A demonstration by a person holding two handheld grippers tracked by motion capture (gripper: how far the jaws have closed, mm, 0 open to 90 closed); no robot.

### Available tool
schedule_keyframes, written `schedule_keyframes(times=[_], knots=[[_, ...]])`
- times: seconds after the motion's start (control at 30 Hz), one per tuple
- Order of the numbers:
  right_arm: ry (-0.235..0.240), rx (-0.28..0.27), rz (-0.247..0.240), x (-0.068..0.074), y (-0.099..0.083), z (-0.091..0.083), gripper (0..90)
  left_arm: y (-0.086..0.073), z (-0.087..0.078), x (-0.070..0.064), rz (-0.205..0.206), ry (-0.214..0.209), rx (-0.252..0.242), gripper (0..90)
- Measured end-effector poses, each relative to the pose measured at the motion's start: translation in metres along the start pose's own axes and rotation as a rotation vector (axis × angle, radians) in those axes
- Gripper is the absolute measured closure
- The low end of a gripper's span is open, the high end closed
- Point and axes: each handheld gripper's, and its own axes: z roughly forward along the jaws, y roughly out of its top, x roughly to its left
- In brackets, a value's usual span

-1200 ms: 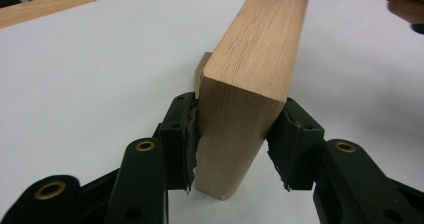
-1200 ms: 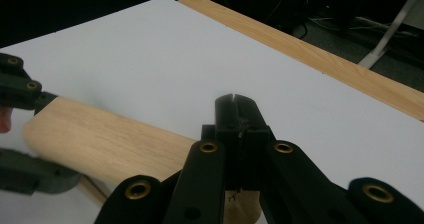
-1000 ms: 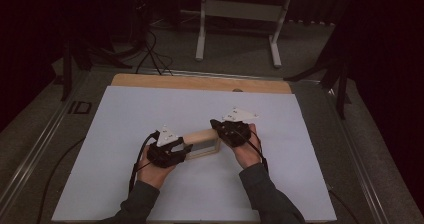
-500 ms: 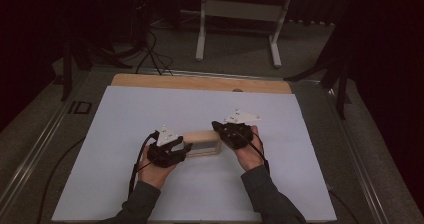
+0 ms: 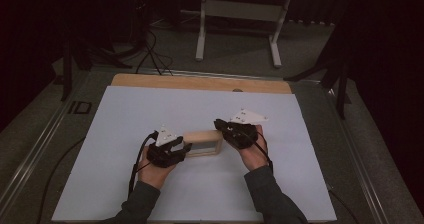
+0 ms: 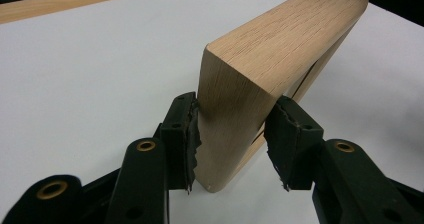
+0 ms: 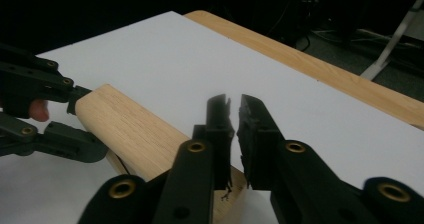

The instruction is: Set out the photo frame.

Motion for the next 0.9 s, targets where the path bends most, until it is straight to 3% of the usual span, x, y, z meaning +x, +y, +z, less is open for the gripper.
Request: schedule_keyframes(times=[0.2,0.5,0.63,0.9], knots=[[0.005,-0.02,0.009,-0.003,-0.006,-0.01,64.7,0.0,0.0,0.0,-0.006,-0.002,-0.001,56.7],[0.044,-0.021,0.027,-0.005,-0.022,-0.015,51.0,-0.001,0.0,0.001,-0.007,-0.002,0.001,57.1],[0.093,-0.022,0.027,-0.004,-0.029,-0.013,44.0,-0.001,0.001,0.001,-0.01,-0.004,0.001,57.3],[0.117,0.015,0.016,-0.001,-0.035,-0.002,37.4,-0.001,0.001,0.002,-0.01,-0.007,0.0,57.7]])
